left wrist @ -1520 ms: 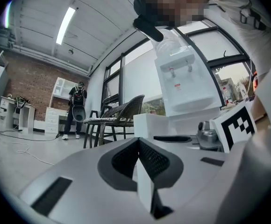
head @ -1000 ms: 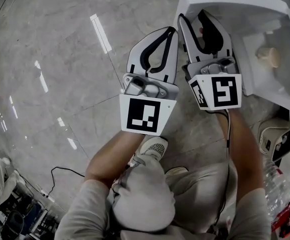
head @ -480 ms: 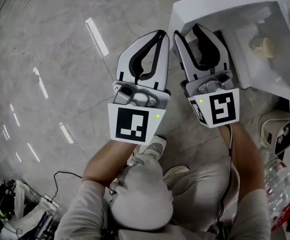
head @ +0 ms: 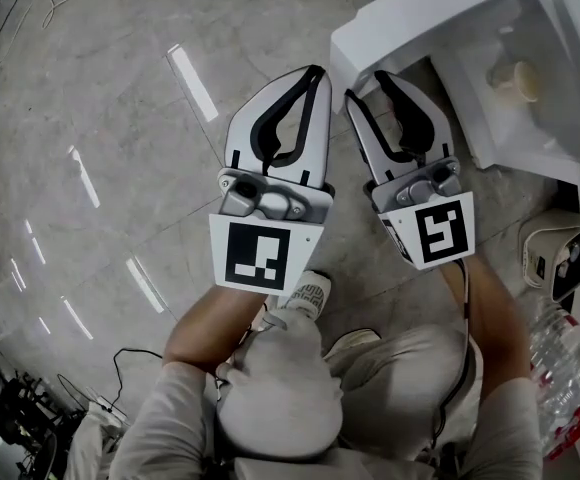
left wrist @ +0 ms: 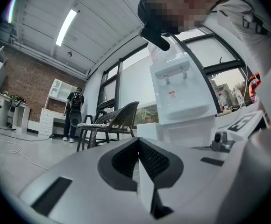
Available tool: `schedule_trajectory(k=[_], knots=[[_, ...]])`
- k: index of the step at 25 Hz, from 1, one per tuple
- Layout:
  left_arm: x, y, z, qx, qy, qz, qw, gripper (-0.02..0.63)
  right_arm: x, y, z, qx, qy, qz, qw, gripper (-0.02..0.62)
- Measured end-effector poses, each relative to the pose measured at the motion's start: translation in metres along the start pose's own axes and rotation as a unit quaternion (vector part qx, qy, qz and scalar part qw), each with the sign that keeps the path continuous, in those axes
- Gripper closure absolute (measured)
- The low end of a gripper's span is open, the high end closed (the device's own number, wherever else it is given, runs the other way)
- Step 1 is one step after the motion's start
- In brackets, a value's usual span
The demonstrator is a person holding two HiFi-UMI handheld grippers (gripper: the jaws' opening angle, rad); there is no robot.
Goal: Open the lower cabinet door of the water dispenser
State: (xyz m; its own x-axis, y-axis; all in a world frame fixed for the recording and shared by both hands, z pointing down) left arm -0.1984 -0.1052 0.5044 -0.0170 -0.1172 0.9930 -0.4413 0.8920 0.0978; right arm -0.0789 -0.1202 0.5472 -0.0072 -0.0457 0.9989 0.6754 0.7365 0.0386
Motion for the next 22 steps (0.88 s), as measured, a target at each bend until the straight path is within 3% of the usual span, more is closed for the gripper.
schedule_trajectory(k=[7,11,22], knots=[[-0.006,0.009,-0.012,0.016,0.001,-0.005,0.9999,0.604,0.005,0.044,-0.009,0.023,-0.024,0.007,0.999,0.448],[-0.003,0.016,-0.026,0.039,-0.003,0.0,0.9993,0.604,-0.001,0.084,-0.021,0.05,-0.033,0.007,0.998,0.577],[-0.015,0.0,-0.074,0.097,-0.002,-0.014,0.9952,0.604,-0.043,0.167,-0.051,0.157,-0.048,-0.029,0.986,0.577]])
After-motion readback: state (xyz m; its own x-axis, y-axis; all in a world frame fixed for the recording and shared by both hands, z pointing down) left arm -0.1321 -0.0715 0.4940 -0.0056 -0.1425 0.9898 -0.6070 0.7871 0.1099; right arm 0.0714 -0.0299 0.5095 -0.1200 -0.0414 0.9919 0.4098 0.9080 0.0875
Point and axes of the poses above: the fingertips, and each gripper's own axes: y backward along the fingers, z to its left, x out of its underside, the point moved 7 cm from there along y, backward along the fingers
